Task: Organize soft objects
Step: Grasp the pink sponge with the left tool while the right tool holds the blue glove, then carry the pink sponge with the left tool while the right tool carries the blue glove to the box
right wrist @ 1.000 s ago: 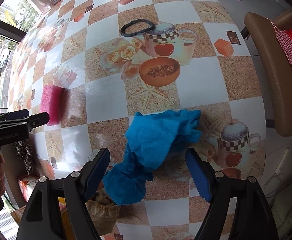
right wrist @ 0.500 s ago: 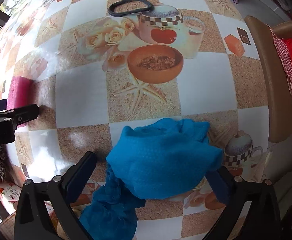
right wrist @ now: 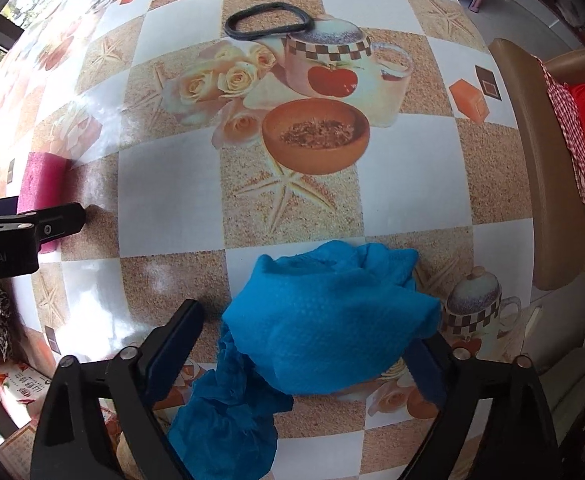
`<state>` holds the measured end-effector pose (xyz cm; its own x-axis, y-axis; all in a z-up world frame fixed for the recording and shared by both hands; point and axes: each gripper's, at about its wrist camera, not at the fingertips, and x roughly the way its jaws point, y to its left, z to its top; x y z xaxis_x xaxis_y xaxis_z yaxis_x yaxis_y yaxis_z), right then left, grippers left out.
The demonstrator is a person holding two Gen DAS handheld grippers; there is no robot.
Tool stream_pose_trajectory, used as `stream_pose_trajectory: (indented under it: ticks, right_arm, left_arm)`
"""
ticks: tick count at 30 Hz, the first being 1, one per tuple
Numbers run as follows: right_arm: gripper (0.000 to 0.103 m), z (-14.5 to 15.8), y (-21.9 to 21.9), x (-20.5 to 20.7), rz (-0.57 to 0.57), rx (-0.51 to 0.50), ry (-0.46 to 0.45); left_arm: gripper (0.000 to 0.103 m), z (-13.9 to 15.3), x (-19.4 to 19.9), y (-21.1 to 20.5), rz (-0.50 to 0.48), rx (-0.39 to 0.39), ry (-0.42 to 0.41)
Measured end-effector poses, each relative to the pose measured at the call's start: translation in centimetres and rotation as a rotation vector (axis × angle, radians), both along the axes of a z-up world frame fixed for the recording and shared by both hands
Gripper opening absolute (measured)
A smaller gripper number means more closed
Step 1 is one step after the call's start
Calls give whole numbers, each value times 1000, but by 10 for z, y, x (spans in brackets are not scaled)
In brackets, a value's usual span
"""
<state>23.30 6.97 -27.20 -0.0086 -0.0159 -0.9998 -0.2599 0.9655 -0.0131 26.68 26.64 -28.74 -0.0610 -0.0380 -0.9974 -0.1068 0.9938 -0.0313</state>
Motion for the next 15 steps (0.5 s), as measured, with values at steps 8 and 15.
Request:
stream_pose_trajectory:
  ticks: [8,15]
  right_arm:
    - [19,22,-7,5,-19,119,-6]
    - [19,63,10,-3,13,198,-49]
  left_arm:
    - [49,37,-11,-4,-77,-15,-76]
    - [49,68,-36,19,-49,-15,-132]
